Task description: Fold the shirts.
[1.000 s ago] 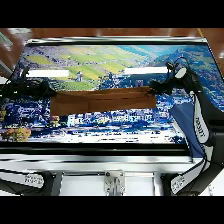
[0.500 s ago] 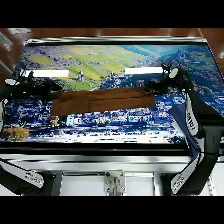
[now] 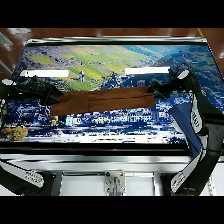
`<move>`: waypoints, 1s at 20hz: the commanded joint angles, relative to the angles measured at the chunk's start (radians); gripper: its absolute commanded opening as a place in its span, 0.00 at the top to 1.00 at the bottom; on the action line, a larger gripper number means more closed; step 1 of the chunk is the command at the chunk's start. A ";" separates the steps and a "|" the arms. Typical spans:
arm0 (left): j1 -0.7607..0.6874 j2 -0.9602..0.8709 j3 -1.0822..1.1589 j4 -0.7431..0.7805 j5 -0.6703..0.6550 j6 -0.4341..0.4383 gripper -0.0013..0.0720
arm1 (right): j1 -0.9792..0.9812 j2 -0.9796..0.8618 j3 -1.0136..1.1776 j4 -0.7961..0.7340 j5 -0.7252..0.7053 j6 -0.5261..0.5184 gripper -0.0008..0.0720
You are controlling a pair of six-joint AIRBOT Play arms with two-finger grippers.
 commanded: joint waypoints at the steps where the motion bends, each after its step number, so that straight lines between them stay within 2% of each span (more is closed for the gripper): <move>1: -0.017 0.019 0.001 -0.025 -0.023 0.007 0.08 | 0.003 -0.060 -0.001 0.144 0.028 -0.012 0.18; 3: -0.035 0.039 0.001 -0.081 0.010 0.037 0.08 | 0.010 -0.055 0.000 0.142 0.001 -0.028 0.88; 4: -0.048 0.050 0.001 -0.103 0.040 0.040 0.10 | 0.011 -0.037 0.000 0.142 -0.007 -0.066 0.88; 7: -0.129 0.067 0.001 -0.141 0.156 0.042 0.45 | 0.011 0.058 0.000 0.129 -0.002 -0.127 0.88; 9: -0.229 0.063 0.000 -0.141 0.236 0.072 0.90 | 0.011 0.145 -0.001 0.122 0.035 -0.133 0.88; 10: -0.290 0.058 0.000 -0.141 0.280 0.082 0.93 | 0.011 0.192 -0.001 0.118 0.063 -0.132 0.88; 13: -0.502 0.026 0.000 -0.142 0.416 0.078 0.93 | 0.011 0.321 -0.001 0.101 0.162 -0.101 0.88; 15: -0.633 -0.012 0.001 -0.171 0.544 0.023 0.93 | 0.014 0.396 -0.001 0.066 0.243 -0.079 0.88; 17: -0.738 -0.056 0.001 -0.277 0.636 0.021 0.93 | 0.025 0.474 -0.001 0.021 0.322 -0.039 0.88; 20: -0.864 -0.119 0.001 -0.430 0.681 0.026 0.93 | 0.064 0.581 -0.001 -0.003 0.392 0.006 0.88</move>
